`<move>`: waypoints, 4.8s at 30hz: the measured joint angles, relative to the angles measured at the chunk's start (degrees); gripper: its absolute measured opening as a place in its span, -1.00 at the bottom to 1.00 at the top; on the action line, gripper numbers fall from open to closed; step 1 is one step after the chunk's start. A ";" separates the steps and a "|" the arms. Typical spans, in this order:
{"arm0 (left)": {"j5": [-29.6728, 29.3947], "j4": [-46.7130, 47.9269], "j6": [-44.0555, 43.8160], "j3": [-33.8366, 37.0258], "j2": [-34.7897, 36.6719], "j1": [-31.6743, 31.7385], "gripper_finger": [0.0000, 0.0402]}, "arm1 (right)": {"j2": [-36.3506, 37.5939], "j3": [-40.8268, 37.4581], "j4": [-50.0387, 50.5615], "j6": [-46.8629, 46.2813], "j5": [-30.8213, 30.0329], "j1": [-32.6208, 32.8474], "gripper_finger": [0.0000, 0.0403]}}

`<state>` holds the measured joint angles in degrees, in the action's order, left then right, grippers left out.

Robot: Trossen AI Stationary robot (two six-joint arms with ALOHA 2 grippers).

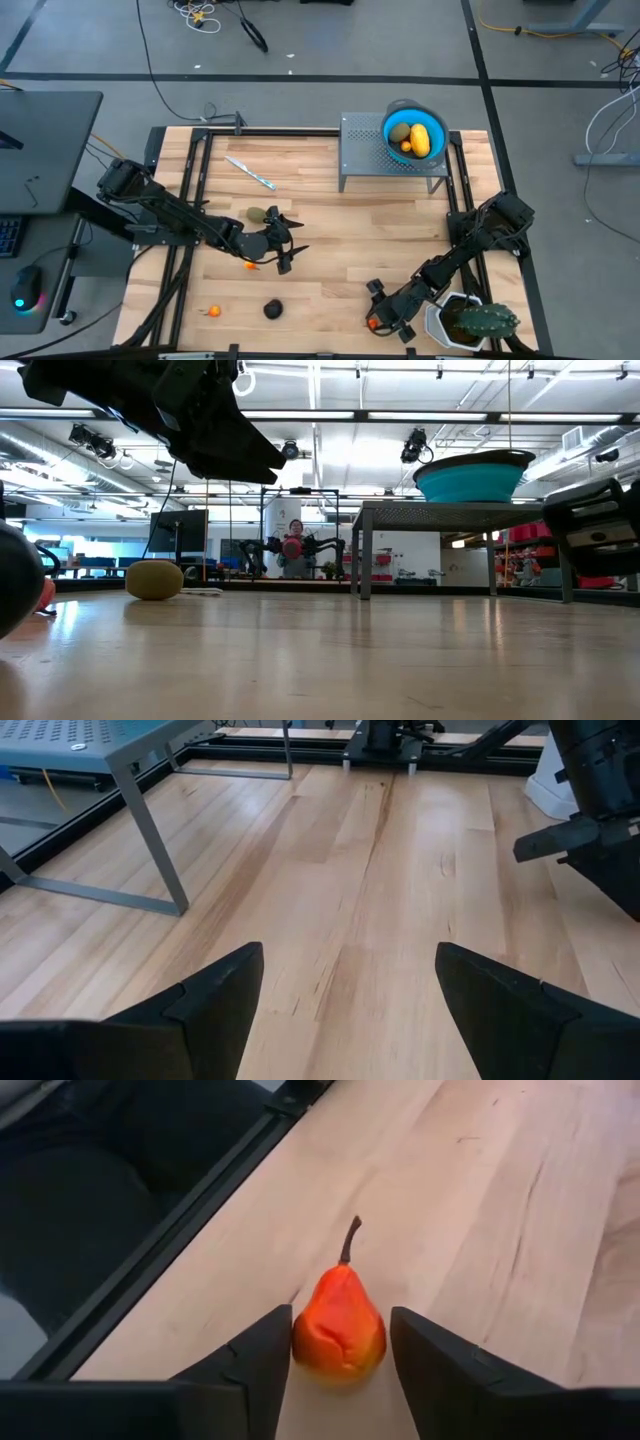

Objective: Pick & Place Fruit
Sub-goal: Put the orange pear into the blue strainer bowl on the shelf, then put the violet plum into the blue strainer bowl on the shelf

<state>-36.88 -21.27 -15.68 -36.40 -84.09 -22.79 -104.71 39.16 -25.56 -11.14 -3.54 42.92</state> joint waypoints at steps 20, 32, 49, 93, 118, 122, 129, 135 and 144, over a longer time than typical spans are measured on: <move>0.01 0.22 0.06 0.02 0.00 -0.11 0.51 | 4.82 0.00 2.66 -1.53 -8.43 0.02 -0.31; 0.80 0.51 -0.74 0.02 0.00 -0.11 0.51 | 20.80 -0.01 17.22 -1.83 -33.08 0.00 -0.37; 6.10 0.87 -4.41 0.04 0.00 -2.17 0.51 | 48.62 -0.02 39.22 8.27 -76.43 -11.18 -0.37; 10.65 9.16 -2.70 -0.28 4.48 -4.33 0.46 | 58.93 0.00 34.84 15.62 -5.77 -47.39 0.18; 15.50 27.28 -19.04 -10.56 0.50 -24.05 0.82 | 37.88 -0.02 33.87 8.39 8.53 -30.81 0.18; 17.06 27.19 -20.79 -10.59 -4.42 -24.17 0.97 | 38.02 -0.02 33.88 7.48 7.63 -29.72 0.18; 17.64 21.94 -20.60 -10.60 -9.84 -24.20 0.97 | 38.03 -0.02 33.92 6.01 7.62 -29.18 0.18; 16.81 20.40 -19.46 -10.60 -15.19 -24.20 0.97 | 38.03 -0.02 33.92 5.97 6.52 -29.18 0.18; 18.10 20.13 -18.02 -10.58 -17.15 -24.15 0.88 | 38.05 -0.02 33.90 5.97 6.32 -29.20 0.18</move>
<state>-18.78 -1.14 -33.70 -46.98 -101.24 -46.94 -66.65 39.13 8.34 -5.17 2.78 13.72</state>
